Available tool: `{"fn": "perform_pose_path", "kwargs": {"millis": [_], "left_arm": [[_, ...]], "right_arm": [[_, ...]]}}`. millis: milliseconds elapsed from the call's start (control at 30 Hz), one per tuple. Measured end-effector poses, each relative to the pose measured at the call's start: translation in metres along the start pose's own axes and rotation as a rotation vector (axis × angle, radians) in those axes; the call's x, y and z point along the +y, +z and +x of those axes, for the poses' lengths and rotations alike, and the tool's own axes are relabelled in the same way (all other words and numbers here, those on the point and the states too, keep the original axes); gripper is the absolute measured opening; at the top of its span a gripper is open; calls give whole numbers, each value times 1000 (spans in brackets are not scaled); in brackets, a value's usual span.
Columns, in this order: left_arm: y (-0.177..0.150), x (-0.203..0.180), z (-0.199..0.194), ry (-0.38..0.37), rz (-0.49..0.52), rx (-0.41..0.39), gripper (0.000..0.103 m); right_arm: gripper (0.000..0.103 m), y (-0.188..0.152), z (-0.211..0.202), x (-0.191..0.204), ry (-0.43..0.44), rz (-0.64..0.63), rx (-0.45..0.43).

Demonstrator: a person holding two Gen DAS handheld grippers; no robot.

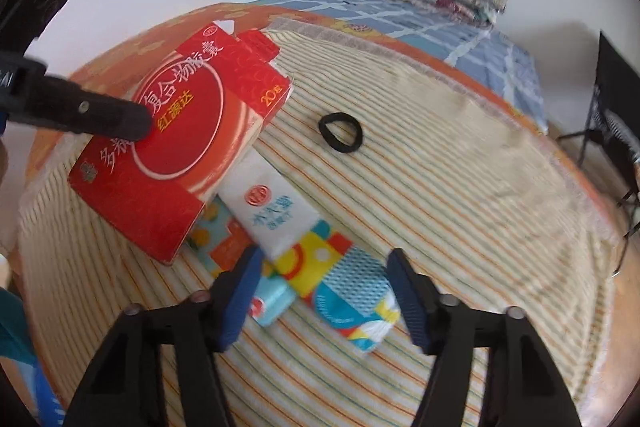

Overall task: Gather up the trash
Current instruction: 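Grasp the red box with the left gripper while the right gripper grasps the white tube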

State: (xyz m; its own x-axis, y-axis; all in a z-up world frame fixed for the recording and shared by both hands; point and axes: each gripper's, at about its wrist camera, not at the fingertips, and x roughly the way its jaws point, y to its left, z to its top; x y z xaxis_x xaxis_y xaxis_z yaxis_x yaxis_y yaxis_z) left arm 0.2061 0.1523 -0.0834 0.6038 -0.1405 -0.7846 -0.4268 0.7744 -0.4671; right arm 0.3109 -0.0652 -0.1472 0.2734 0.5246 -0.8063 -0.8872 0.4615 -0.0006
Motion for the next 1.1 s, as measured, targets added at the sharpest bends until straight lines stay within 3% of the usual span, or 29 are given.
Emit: {"fn": "perform_pose_path", "kwargs": {"millis": [67, 233, 333, 367, 667, 767, 800, 833, 867, 900, 933, 1033, 1100], "left_arm": [[2, 3, -6, 5, 2, -13, 25], [3, 4, -16, 46, 35, -36, 25], [0, -1, -18, 75, 76, -47, 25], [-1, -4, -19, 81, 92, -53, 23], [-2, -10, -19, 104, 119, -69, 21], [-3, -10, -15, 113, 122, -67, 21], [-2, -10, -15, 116, 123, -68, 21], [-2, -10, -14, 118, 126, -68, 21], [-2, -11, -13, 120, 133, -69, 21], [-1, -12, -11, 125, 144, -72, 21], [-1, -14, -9, 129, 148, -66, 22], [-1, -13, 4, 122, 133, -23, 37], [-3, -15, 12, 129, 140, -10, 40]], "right_arm": [[42, 4, 2, -4, 20, 24, 11], [30, 7, 3, -13, 8, 71, 33], [8, 5, 0, -20, 25, 113, 44], [5, 4, -2, -22, 15, 123, 44], [0, -2, -15, -43, 28, 200, 21], [0, 0, -24, -41, 65, 159, -3], [4, 1, -25, -39, 72, 144, -2], [33, 1, -25, -38, 70, 137, 2], [73, 2, -25, -37, 50, 130, 0], [84, 3, -26, -35, 24, 119, -21], [87, 4, -27, -31, -3, 92, -48], [79, 12, -13, -21, -33, 25, -13], [76, 15, -4, -20, -39, 18, 2]]}}
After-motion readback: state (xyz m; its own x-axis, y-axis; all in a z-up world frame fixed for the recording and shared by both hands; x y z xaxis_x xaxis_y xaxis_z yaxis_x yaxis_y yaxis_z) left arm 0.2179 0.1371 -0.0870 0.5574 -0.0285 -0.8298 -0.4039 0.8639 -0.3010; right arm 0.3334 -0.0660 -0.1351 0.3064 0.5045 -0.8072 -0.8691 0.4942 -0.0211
